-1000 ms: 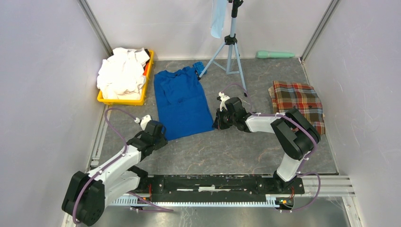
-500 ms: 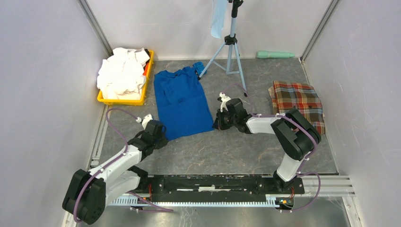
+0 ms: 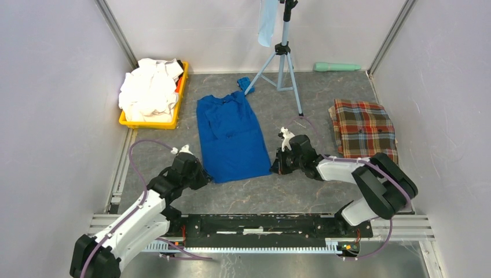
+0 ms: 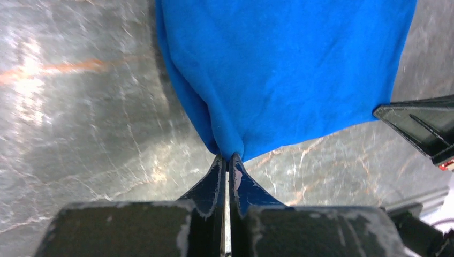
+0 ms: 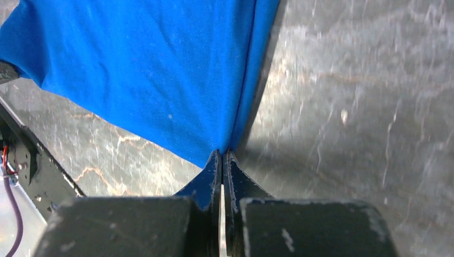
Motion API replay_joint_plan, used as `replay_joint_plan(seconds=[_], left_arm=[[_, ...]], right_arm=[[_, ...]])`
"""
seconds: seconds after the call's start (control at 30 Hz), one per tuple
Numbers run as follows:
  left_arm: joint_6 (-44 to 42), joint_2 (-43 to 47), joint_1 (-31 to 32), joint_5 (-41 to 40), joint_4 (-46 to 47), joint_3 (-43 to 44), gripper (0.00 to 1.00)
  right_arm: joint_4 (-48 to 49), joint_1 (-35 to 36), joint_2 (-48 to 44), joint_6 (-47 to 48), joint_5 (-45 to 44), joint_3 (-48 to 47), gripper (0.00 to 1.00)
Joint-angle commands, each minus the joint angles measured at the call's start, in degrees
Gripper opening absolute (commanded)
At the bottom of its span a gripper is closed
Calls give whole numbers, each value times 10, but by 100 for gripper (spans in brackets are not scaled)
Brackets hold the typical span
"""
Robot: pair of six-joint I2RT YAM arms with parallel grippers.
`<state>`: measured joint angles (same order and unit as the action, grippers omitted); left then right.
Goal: Fold and stack the mixed laundry pile
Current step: Fold the T-shirt.
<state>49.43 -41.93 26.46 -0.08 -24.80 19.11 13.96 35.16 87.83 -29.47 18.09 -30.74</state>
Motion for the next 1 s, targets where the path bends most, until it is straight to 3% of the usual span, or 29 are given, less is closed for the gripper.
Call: replay_joint_plan(seconds=[0.0, 0.3, 0.67, 0.8, 0.97], left_arm=[[41, 16, 43, 50, -46, 18, 2], [102, 72, 157, 32, -161, 60, 2], [117, 133, 190, 69, -187, 104, 2], [94, 129, 190, 3, -218, 162, 2], [77, 105, 190, -103, -215, 213, 2]], right_arm=[[-42, 7, -67, -24, 22, 44, 0], [-136, 43, -247, -59, -15, 114, 0], [-223, 121, -439, -153, -90, 136, 0], [-268, 121, -452, -143, -149, 73, 0], [-291, 121, -394, -105, -219, -16, 0]])
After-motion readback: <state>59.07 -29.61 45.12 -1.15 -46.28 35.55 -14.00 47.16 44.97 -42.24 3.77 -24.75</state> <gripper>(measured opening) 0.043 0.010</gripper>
